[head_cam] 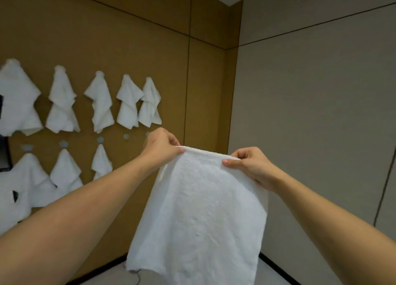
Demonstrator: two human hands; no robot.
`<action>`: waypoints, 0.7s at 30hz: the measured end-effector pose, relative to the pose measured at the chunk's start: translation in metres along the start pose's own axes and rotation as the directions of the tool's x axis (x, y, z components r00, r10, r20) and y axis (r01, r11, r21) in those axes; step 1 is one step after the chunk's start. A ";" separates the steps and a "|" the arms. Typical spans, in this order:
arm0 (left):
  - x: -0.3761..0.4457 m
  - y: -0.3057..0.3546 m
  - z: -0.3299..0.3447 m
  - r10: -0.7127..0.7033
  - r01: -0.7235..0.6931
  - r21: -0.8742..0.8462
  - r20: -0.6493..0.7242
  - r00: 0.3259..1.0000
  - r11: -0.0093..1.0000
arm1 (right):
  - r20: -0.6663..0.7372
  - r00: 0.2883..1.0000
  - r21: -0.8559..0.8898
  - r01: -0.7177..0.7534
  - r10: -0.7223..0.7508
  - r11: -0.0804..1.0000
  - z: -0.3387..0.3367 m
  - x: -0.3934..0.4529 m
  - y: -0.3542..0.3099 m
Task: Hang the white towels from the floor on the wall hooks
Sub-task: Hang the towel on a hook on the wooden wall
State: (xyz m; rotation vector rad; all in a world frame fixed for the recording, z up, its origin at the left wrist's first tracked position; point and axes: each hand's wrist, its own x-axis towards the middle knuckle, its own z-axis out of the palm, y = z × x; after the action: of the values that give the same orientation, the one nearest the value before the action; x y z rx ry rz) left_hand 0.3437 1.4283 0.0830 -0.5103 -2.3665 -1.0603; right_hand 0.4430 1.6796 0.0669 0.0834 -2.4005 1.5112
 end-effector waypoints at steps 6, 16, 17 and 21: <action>0.060 -0.087 0.014 -0.107 0.099 0.105 0.069 0.992 0.990 | 0.046 0.998 -0.121 0.045 -0.040 0.992 0.057 0.113 0.030; 0.175 -0.211 0.061 -0.145 0.136 0.198 0.031 0.989 0.971 | 0.090 0.970 -0.228 0.239 -0.224 0.944 0.151 0.328 0.098; 0.190 -0.221 0.067 -0.143 0.138 0.196 0.010 0.990 0.971 | 0.083 0.963 -0.240 0.268 -0.255 0.933 0.159 0.352 0.102; 0.250 -0.260 0.086 -0.159 0.172 0.259 -0.070 0.985 0.951 | 0.133 0.925 -0.381 0.378 -0.355 0.843 0.189 0.438 0.120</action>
State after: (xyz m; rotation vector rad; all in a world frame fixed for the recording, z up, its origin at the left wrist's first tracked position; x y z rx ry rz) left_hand -0.0164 1.3640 0.0255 -0.1892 -2.4907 -0.7964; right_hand -0.0411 1.6132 0.0109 0.4733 -2.5033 0.8388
